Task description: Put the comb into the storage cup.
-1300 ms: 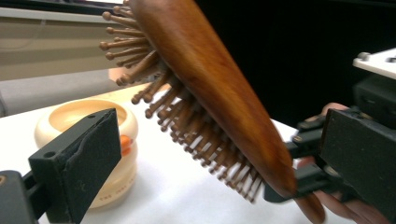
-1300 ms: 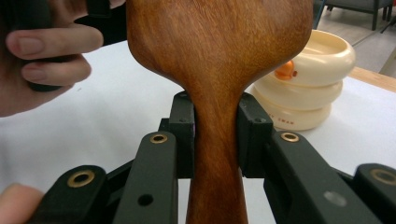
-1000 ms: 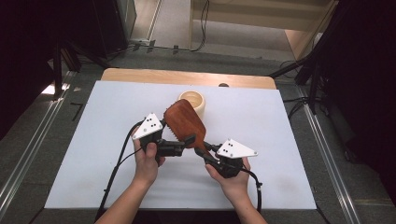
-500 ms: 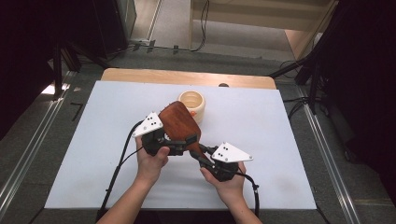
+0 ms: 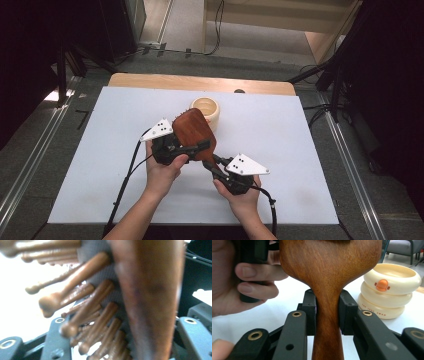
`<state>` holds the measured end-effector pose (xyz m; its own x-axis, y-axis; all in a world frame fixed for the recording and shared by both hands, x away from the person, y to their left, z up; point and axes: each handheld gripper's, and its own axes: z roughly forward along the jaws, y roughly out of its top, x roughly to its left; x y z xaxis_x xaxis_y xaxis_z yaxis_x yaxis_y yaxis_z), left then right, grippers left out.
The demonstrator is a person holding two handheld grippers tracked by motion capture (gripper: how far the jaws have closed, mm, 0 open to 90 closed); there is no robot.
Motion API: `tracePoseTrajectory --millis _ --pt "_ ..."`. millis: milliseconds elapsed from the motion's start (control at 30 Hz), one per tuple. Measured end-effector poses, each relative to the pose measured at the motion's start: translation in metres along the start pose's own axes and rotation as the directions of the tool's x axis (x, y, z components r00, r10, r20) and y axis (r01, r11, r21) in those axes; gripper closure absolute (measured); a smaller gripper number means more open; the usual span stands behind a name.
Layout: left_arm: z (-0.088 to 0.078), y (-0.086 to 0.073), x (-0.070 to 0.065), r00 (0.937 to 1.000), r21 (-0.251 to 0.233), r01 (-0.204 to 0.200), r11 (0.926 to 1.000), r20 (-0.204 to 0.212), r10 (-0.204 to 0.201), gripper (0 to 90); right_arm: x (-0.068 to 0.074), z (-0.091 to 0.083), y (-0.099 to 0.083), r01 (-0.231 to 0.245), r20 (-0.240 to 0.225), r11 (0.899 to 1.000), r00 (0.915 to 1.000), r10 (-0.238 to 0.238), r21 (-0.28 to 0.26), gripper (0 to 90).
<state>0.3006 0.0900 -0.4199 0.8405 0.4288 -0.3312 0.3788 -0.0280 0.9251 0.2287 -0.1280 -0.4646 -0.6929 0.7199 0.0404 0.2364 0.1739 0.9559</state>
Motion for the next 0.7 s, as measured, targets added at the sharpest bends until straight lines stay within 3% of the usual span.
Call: tracePoseTrajectory --millis 200,300,433,700 --pt "-0.001 0.000 0.000 0.9986 0.004 0.002 1.0000 0.053 -0.002 52.1 -0.001 0.002 -0.001 0.002 -0.002 1.000 1.0000 -0.002 -0.001 69.0" --pt "-0.001 0.000 0.000 0.9987 0.008 0.001 1.0000 0.050 -0.002 54.0 -0.002 0.002 -0.001 0.002 -0.002 1.000 1.0000 -0.002 -0.007 66.5" --pt "-0.002 0.001 0.001 0.9995 0.008 -0.008 0.9999 0.030 0.007 55.2 -0.007 0.002 -0.001 -0.028 -0.022 1.000 0.9994 0.028 -0.008 53.9" --pt "-0.007 0.006 0.002 0.9991 0.009 -0.041 0.9991 -0.005 0.041 55.3 -0.018 -0.001 -0.001 -0.042 -0.004 0.999 0.9991 0.042 -0.016 27.7"
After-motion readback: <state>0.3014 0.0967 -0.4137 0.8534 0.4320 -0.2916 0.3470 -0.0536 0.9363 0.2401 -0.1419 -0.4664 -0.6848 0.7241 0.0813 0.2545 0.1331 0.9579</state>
